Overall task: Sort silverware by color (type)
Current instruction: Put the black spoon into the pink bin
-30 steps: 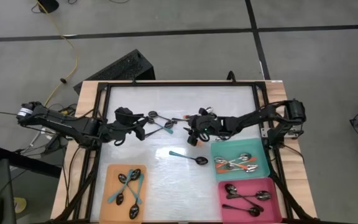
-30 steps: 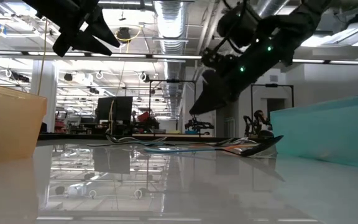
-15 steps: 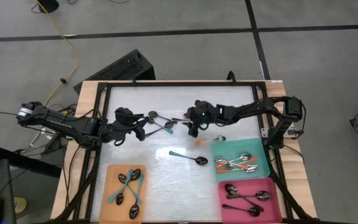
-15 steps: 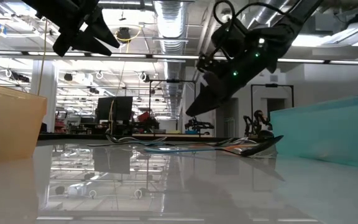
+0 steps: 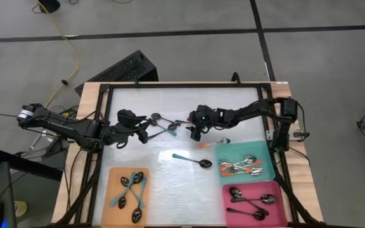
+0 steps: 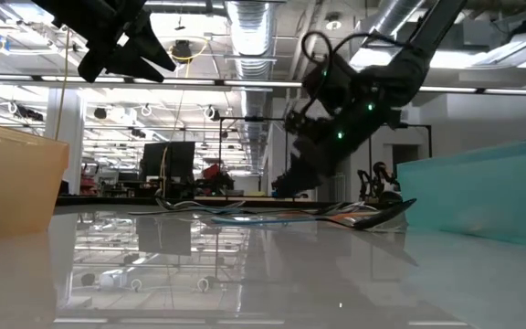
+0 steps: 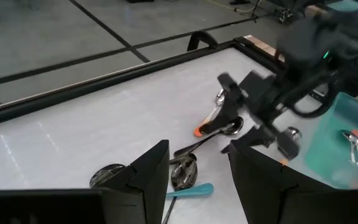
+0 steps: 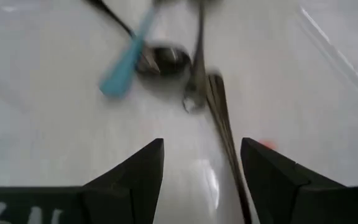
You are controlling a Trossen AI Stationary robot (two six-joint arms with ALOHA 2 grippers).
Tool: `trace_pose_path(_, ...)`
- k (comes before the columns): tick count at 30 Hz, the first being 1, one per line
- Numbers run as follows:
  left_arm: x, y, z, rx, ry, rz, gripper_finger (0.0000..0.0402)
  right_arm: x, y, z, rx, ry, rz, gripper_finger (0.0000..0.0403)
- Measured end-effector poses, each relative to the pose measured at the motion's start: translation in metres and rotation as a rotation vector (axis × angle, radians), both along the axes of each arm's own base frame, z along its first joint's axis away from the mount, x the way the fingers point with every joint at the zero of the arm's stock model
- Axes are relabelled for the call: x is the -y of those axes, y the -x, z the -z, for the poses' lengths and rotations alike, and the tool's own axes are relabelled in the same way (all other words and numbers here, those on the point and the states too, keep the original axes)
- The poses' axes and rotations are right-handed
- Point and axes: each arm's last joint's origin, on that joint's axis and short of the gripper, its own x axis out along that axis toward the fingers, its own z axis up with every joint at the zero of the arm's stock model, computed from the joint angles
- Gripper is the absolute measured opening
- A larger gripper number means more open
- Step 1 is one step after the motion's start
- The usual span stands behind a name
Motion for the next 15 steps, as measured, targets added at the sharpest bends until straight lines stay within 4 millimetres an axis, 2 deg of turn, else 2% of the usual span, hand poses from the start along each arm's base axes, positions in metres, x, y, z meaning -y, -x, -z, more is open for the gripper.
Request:
trace_pose_path(4, 0.0000, 0.0000, 0.0001, -0.001, 0.002, 0.002, 0.0151, 0.0018, -0.0020, 0.0144, -0.036, -0.004, 0.051, 0.0223)
trace_pose_path(15, -0.0001, 0.0001, 0.0001, 0.000, 0.000, -0.002, 0.0151, 0.0078, -0.0031, 0.0115, -0.019, 0.000, 0.136, 0.0223)
